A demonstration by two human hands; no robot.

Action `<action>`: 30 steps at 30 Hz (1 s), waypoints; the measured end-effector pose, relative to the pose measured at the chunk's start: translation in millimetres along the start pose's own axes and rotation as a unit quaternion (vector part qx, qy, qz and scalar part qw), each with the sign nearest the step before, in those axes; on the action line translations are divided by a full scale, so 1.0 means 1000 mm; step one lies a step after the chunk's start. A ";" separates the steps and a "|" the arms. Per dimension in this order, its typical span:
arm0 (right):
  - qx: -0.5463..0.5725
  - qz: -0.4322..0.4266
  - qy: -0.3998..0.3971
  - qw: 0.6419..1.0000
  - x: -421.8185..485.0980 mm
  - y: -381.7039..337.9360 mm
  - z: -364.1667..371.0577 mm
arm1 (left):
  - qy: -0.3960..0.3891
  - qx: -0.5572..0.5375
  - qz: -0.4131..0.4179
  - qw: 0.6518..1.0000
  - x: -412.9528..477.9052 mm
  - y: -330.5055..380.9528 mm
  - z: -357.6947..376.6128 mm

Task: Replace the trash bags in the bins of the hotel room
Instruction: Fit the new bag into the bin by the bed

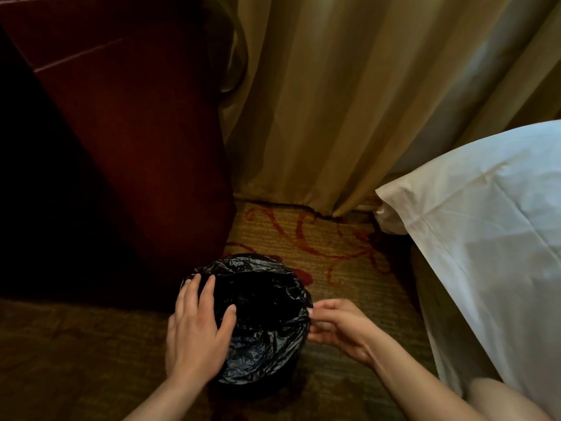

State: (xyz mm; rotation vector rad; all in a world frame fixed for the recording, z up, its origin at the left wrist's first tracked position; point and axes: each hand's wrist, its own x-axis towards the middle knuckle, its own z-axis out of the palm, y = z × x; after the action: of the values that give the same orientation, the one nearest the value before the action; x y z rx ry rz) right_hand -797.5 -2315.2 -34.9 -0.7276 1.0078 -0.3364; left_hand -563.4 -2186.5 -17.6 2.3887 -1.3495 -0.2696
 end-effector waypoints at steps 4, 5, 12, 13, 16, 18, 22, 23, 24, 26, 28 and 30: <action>-0.119 -0.065 0.093 0.986 -0.001 -0.001 0.013 | -0.002 0.000 0.003 1.000 0.000 0.000 0.000; -0.122 -0.073 0.100 0.985 0.000 -0.001 0.014 | -0.002 0.001 0.004 1.000 0.000 0.000 0.000; 0.119 0.081 -0.036 0.989 0.013 0.010 -0.001 | 0.003 -0.014 0.011 1.000 -0.001 -0.002 0.000; 0.128 0.087 -0.054 0.986 0.014 0.011 -0.001 | 0.001 -0.013 0.014 1.000 0.000 -0.003 -0.001; 0.076 0.076 -0.057 0.993 0.016 0.013 -0.009 | -0.018 0.009 0.023 1.000 -0.002 -0.006 -0.003; -0.011 0.055 -0.009 0.998 0.013 0.012 -0.012 | -0.024 0.038 0.031 0.998 -0.005 -0.007 -0.004; -0.048 -0.013 0.067 0.997 0.006 0.001 -0.018 | 0.014 0.088 0.101 0.991 -0.010 -0.002 -0.013; -0.045 -0.039 0.077 0.995 0.005 -0.005 -0.018 | 0.016 0.094 0.128 0.987 -0.012 0.001 -0.016; -0.068 -0.073 0.100 0.990 0.004 -0.012 -0.015 | 0.010 0.091 0.157 0.983 -0.014 0.003 -0.018; -0.180 -0.170 0.150 0.957 0.003 -0.025 -0.003 | -0.020 0.076 0.207 0.975 -0.018 0.006 -0.021; -0.328 -0.268 0.151 0.893 0.002 -0.037 0.017 | -0.058 0.067 0.242 0.966 -0.027 0.015 -0.026; -0.491 -0.332 0.121 0.796 0.009 -0.048 0.037 | -0.111 0.086 0.252 0.957 -0.035 0.025 -0.031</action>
State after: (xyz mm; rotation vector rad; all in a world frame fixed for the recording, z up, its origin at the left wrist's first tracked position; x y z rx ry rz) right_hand -758.1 -2340.0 4.2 -2.0608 1.1204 -0.5165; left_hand -590.8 -2161.1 20.4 2.0902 -2.1047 -0.2894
